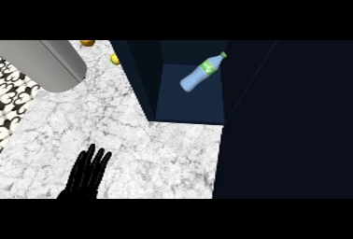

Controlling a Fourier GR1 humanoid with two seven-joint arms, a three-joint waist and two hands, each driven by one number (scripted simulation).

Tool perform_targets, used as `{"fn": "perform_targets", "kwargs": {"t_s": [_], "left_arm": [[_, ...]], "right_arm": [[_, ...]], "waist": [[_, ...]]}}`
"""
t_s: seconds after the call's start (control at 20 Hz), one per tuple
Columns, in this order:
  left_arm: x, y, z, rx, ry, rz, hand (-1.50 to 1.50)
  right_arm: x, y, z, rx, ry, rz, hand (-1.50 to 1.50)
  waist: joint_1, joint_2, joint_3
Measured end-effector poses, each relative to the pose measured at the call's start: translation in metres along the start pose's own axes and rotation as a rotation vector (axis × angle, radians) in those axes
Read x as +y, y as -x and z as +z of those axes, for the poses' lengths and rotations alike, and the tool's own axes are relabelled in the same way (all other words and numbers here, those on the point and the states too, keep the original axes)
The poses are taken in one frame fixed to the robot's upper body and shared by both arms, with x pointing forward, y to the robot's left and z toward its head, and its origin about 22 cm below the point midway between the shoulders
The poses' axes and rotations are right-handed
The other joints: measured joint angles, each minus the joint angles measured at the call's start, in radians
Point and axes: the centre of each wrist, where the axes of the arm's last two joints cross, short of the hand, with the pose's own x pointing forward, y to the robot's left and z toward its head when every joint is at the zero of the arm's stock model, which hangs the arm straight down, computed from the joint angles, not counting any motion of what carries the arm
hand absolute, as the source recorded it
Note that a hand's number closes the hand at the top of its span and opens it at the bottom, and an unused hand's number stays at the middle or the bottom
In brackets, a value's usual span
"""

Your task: Pick up the bottled water, place it into the cabinet and close the cabinet

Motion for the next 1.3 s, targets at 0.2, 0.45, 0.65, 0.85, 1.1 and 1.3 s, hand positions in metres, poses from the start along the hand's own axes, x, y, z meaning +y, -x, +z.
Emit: {"fn": "perform_targets", "kwargs": {"t_s": [0.2,0.45,0.65,0.85,1.1,1.3], "left_arm": [[0.021,-0.021,0.020,-0.007,-0.001,-0.013,-1.50],[0.047,-0.041,0.039,-0.022,0.016,-0.025,-1.50],[0.064,-0.056,0.045,-0.018,0.040,-0.023,-1.50],[0.074,-0.064,0.045,-0.011,0.061,-0.019,-1.50],[0.082,-0.073,0.046,-0.006,0.084,-0.024,-1.50],[0.088,-0.079,0.045,-0.011,0.094,-0.035,-1.50]], "right_arm": [[0.004,0.001,-0.012,-0.005,-0.026,-0.011,1.50],[0.006,0.001,-0.024,0.010,-0.020,-0.005,1.50],[0.000,0.001,-0.035,-0.001,-0.033,0.044,1.50],[-0.010,-0.002,-0.049,-0.019,-0.103,0.118,1.50],[-0.019,-0.006,-0.063,-0.032,-0.189,0.195,1.50],[-0.021,-0.007,-0.073,-0.030,-0.235,0.221,1.50]], "waist": [[0.007,0.005,-0.002],[0.013,0.015,-0.003],[0.034,0.024,-0.003],[0.060,0.030,-0.006],[0.089,0.034,-0.009],[0.105,0.038,-0.011]]}}
